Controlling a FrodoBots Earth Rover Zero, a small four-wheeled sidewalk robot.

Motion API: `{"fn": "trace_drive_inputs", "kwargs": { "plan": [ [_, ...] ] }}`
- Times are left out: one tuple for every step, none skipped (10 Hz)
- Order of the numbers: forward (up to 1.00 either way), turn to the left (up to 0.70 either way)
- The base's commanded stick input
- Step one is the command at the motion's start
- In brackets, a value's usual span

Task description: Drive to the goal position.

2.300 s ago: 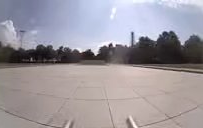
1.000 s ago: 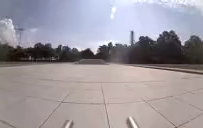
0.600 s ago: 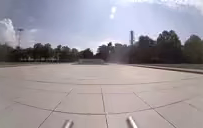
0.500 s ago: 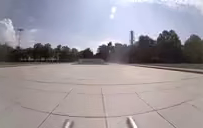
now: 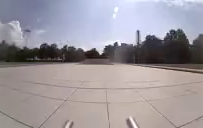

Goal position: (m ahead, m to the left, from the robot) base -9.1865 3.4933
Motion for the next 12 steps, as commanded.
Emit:
{"fn": "trace_drive_inputs", "kwargs": {
  "plan": [
    [0.7,0.02],
    [0.7,0.02],
    [0.7,0.02],
    [0.7,0.03],
    [0.7,0.02],
    [0.7,0.03],
    [0.7,0.02],
    [0.7,0.02],
    [0.7,0.02],
    [0.7,0.02],
    [0.7,0.02],
    [0.7,0.03]
  ]
}}
